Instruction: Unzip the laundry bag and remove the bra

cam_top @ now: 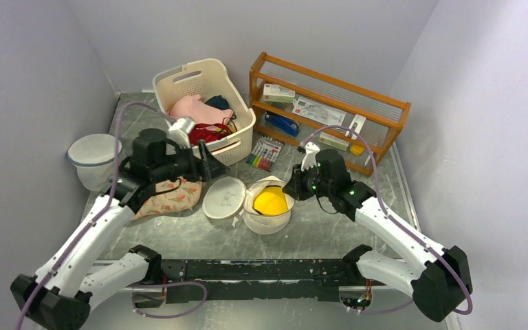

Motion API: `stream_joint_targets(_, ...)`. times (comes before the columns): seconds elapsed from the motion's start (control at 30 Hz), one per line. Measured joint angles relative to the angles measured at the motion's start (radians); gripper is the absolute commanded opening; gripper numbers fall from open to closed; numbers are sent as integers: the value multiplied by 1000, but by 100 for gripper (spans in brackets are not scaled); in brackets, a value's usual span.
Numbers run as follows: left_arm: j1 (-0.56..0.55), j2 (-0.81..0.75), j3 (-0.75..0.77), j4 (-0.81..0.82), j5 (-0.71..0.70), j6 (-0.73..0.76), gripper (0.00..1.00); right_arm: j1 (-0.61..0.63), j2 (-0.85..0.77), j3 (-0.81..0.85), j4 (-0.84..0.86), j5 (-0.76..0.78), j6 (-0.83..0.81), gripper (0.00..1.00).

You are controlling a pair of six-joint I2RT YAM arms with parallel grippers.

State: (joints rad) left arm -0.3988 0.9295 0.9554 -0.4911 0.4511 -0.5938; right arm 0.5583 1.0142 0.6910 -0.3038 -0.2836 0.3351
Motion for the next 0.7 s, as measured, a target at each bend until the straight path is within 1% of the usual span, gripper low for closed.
stream_joint_targets(0.03,-30,2,-13,32,5,-9,80,0,0,0,5,-9,-2,11)
stream_joint_targets(0.07,-86,13,-19,59,-18,-18,78,0,0,0,10,-18,-5,11)
stream_joint_targets(0.2,-384,138,-16,114,-152,-35,68,0,-2,0,17,-40,-15,11)
stream_joint_targets(0.27,-475,213,-11,136,-208,-44,64,0,-5,0,17,-51,-19,11)
stream_joint_targets(0.3,-504,251,-5,143,-232,-47,61,0,-6,0,18,-57,-20,11)
stream_joint_targets(0.33,-527,290,3,152,-254,-48,59,0,-8,0,18,-63,-21,11)
stream_joint_targets(0.4,-561,370,22,170,-301,-51,58,1,-11,0,18,-77,-21,11)
stream_joint_targets(0.5,-576,457,41,182,-346,-57,59,2,-15,0,17,-88,-21,11)
stream_joint_targets(0.53,-577,479,46,182,-353,-59,61,3,-18,0,16,-88,-21,11)
stream_joint_targets(0.6,-578,523,48,191,-362,-66,69,4,-28,-2,14,-87,-21,11)
stream_joint_targets(0.7,-580,549,34,212,-366,-79,78,5,-43,-2,14,-84,-20,11)
